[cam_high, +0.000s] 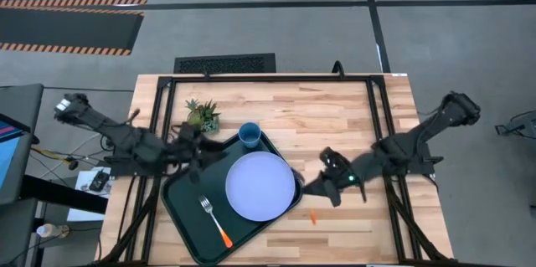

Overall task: Pick and place plate/cup/fork/spoon on tray
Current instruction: Put the orange spoon on the black serving tray to the left of the orange fork

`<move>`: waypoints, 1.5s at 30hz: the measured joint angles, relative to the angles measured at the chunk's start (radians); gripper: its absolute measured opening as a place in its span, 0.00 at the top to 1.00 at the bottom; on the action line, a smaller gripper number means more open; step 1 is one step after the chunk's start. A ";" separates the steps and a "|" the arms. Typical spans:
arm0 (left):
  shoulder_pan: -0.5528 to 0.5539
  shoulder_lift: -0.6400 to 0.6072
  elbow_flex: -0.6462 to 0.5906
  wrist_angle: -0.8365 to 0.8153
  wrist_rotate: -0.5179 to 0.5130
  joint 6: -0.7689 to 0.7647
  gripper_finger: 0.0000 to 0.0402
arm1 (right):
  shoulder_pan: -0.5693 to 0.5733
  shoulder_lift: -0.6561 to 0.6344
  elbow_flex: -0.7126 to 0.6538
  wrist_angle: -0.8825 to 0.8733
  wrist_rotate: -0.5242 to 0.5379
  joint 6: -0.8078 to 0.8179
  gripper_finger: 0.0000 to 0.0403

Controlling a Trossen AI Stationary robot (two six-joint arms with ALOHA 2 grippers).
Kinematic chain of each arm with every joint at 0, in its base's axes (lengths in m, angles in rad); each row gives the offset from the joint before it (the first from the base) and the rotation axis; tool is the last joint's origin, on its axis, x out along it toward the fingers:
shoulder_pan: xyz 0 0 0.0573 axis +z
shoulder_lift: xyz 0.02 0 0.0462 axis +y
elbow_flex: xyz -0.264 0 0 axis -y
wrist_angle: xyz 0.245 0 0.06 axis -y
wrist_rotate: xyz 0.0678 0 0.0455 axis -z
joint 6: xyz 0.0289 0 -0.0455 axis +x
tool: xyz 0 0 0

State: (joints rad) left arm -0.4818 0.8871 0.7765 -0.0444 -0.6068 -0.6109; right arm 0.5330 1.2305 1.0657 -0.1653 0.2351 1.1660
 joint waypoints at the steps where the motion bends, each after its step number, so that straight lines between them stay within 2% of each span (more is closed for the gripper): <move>1: 0.040 0.001 0.000 0.063 0.073 0.052 0.65 | -0.025 0.004 0.000 0.056 -0.035 -0.045 1.00; 5: 0.183 0.021 0.000 0.212 0.318 0.172 0.65 | -0.100 0.047 -0.001 0.219 -0.163 -0.143 1.00; 8: 0.254 0.060 0.000 0.271 0.455 0.241 0.65 | -0.143 0.094 0.000 0.303 -0.240 -0.152 1.00; 13: 0.322 0.137 0.000 0.352 0.589 0.262 0.65 | -0.198 0.181 -0.001 0.416 -0.362 -0.149 0.99; 20: 0.347 0.220 0.000 0.438 0.751 0.235 0.65 | -0.254 0.260 -0.001 0.536 -0.450 -0.146 0.99; 29: 0.347 0.228 0.000 0.466 0.791 0.229 0.65 | -0.306 0.262 -0.001 0.548 -0.476 -0.158 0.99; 39: 0.351 0.228 0.000 0.463 0.759 0.224 0.65 | -0.340 0.263 -0.001 0.550 -0.500 -0.159 0.98; 45: 0.357 0.270 0.001 0.490 0.761 0.209 0.65 | -0.353 0.263 -0.001 0.539 -0.507 -0.154 0.98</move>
State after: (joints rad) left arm -0.1248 1.1569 0.7775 0.4451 0.1541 -0.4020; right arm 0.1802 1.4937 1.0649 0.3736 -0.2719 1.0119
